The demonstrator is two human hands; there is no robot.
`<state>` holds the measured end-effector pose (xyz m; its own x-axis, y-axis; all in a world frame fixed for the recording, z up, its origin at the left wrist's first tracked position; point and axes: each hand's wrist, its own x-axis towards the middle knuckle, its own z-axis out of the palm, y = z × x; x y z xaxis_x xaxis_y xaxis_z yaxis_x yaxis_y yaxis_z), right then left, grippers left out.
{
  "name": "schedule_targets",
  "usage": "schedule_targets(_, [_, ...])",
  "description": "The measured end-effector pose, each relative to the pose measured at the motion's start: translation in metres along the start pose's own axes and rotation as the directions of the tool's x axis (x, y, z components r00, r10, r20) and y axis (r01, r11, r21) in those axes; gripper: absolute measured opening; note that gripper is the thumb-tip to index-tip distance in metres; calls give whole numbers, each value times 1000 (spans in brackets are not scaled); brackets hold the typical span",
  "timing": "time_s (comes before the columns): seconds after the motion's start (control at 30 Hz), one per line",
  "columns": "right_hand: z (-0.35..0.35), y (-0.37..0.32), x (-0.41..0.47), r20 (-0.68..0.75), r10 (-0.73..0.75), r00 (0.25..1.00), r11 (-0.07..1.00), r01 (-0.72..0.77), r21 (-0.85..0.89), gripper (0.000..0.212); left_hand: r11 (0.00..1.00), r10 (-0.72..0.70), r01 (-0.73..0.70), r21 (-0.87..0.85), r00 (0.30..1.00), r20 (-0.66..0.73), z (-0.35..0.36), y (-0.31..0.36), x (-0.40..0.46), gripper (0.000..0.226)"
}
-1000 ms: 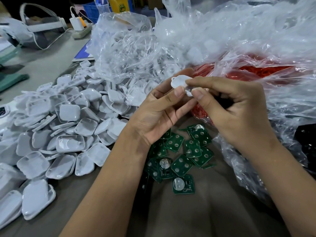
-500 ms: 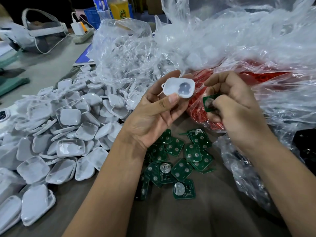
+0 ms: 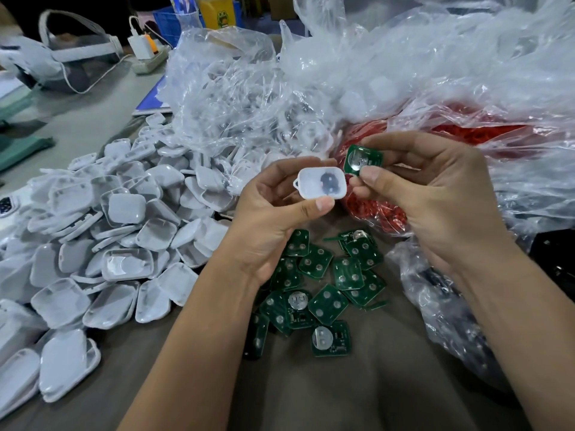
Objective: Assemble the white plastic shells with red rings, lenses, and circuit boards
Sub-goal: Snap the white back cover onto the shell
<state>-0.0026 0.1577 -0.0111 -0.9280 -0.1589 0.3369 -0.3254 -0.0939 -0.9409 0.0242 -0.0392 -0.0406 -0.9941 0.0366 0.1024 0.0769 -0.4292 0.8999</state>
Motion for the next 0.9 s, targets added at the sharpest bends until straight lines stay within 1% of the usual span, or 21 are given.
schedule_targets(0.1, [0, -2, 0, -25, -41, 999, 999, 40, -35, 26, 1000, 9, -9, 20, 1000, 7, 1, 0, 2, 51])
schedule_targets(0.17, [0, -3, 1, -16, -62, 998, 996, 61, -65, 19, 999, 29, -29, 33, 999, 17, 2, 0, 3, 50])
schedule_targets(0.23, [0, -3, 0, -8, -62, 998, 996, 62, -59, 14, 997, 54, -55, 61, 998, 18, 5, -2, 2, 48])
schedule_targets(0.33, [1, -1, 1, -11, -45, 999, 999, 45, -27, 11, 987, 91, -87, 134, 996, -19, 14, -5, 1, 46])
schedule_targets(0.43, [0, 0, 2, -32, -8, 999, 1000, 8, 4, 13, 974, 127, -114, 194, 990, -56, 24, -9, -1, 43])
schedule_targets(0.57, [0, 2, 0, -85, 9, 996, 998, -15, -65, 6, 948, 203, -163, 274, 971, -125, 32, -13, -1, 45])
schedule_targets(0.67, [1, 2, 0, -117, 28, 993, 997, -36, -65, 4, 924, 249, -189, 332, 957, -150, 35, -16, -1, 42])
schedule_targets(0.9, [1, 2, 1, -115, 30, 993, 993, -43, -107, 9, 897, 301, -239, 372, 946, -118, 37, -18, -1, 40])
